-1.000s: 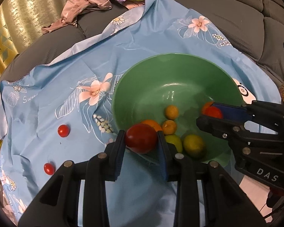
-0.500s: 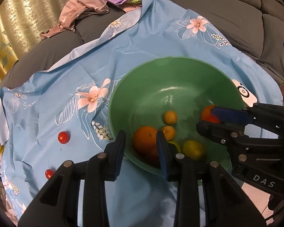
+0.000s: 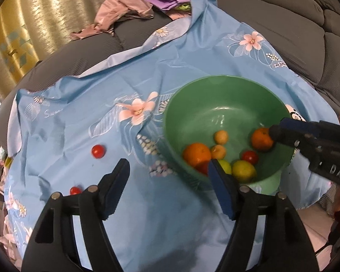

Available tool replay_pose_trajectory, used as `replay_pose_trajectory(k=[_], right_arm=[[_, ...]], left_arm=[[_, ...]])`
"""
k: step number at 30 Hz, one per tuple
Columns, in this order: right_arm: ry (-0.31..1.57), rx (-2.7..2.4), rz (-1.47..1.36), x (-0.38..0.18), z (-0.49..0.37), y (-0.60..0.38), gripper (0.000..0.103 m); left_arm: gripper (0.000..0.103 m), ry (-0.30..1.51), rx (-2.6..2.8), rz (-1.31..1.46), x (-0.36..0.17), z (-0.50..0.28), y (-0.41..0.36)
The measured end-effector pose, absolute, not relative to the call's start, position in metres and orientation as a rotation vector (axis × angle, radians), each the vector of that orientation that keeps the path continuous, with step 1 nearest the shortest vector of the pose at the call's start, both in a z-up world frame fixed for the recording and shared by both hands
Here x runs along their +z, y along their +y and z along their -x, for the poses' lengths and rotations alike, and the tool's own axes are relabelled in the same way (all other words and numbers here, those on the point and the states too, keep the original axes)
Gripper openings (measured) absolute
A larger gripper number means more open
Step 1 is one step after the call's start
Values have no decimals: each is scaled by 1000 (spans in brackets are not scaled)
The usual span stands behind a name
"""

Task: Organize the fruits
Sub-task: 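Open the left tool to drop its tomato while the right tool drops its tomato, then grasp a remaining cherry tomato with the right tool while the left tool grasps the last one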

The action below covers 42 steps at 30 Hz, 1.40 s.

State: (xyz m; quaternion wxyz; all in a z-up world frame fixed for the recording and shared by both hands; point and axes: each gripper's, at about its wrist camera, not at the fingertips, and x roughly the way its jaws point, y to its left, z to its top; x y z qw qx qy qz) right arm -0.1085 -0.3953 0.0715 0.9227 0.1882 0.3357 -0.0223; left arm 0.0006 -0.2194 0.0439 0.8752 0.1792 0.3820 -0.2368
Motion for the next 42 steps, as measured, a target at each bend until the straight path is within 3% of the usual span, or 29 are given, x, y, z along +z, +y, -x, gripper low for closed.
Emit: replay_pose_trajectory(k=[8, 22, 42], right_arm=[[683, -8, -351, 82, 112, -374, 36], [783, 233, -204, 75, 76, -281, 36], [948, 238, -112, 23, -100, -205, 36]], left_arm=[[79, 847, -423, -332, 34, 15, -173], [79, 979, -224, -88, -5, 0, -51], [66, 1013, -263, -21, -34, -109, -46]])
